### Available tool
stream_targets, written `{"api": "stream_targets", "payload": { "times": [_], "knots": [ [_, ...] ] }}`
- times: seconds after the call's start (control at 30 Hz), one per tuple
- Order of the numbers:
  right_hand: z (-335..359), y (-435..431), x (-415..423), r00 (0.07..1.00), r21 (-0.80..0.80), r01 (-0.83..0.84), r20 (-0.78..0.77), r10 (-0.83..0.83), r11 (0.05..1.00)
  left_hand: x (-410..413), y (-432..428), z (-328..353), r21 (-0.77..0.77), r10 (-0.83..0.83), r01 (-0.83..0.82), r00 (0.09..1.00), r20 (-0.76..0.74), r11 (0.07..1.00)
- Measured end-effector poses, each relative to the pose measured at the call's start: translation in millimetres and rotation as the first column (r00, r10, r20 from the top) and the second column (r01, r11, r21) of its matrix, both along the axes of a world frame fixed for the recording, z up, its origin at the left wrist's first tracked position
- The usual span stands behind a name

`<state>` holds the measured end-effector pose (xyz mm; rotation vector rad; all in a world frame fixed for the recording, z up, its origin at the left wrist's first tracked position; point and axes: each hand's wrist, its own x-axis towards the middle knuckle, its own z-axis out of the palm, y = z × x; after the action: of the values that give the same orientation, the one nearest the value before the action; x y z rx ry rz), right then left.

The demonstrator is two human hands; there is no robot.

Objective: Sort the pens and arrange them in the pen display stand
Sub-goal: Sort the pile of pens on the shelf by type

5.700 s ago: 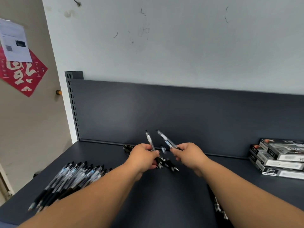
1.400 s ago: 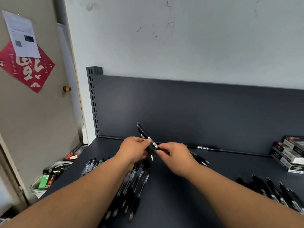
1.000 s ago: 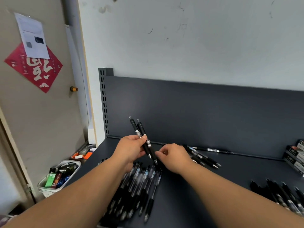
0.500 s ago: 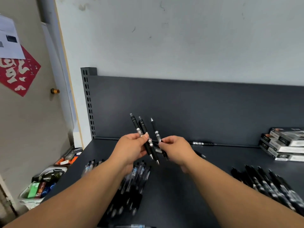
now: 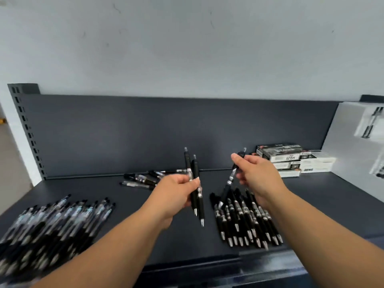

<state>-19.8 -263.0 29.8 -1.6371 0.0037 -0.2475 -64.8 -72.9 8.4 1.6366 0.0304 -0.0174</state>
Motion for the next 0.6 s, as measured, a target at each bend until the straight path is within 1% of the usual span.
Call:
{"api": "stream_targets", "payload": {
  "times": [0.07,0.13,0.2,0.3,0.37,0.43,0.47,0.53,0.6],
  "knots": [
    [-8,-17,-3,0.999,-0.114,-0.026,-0.025,0.023,0.993,4,-14,-14,0.147,-0.017,0.027,0.997,-0.071,0.989],
    [-18,-26,-4,0.992,-0.238,-0.111,-0.079,0.095,0.965,7,-25,-26,0.295,0.009,0.029,0.992,-0.126,0.955],
    [-26,-25,-1,0.979,-0.343,-0.186,-0.144,0.145,0.921,6,-33,-32,0.456,0.062,0.016,0.986,-0.157,0.89],
    [-32,-17,9,0.969,-0.49,-0.236,-0.186,0.164,0.839,4,-42,-34,0.637,0.131,-0.022,0.984,-0.124,0.771],
    [-35,-11,15,0.972,-0.618,-0.235,-0.157,0.176,0.75,1,-46,-33,0.695,0.15,-0.054,0.985,-0.079,0.717],
    [-36,-11,15,0.976,-0.766,-0.206,-0.114,0.187,0.609,-4,-50,-33,0.763,0.154,-0.066,0.987,-0.045,0.643],
    [-37,-12,13,0.972,-0.809,-0.2,-0.093,0.216,0.553,-7,-51,-33,0.794,0.157,-0.073,0.987,-0.029,0.603],
    [-40,-14,9,0.956,-0.846,-0.223,-0.093,0.277,0.485,-12,-54,-35,0.82,0.151,-0.087,0.989,0.001,0.566],
    [-43,-14,7,0.946,-0.861,-0.238,-0.1,0.309,0.45,-14,-55,-38,0.82,0.151,-0.095,0.988,0.011,0.564]
  ]
}}
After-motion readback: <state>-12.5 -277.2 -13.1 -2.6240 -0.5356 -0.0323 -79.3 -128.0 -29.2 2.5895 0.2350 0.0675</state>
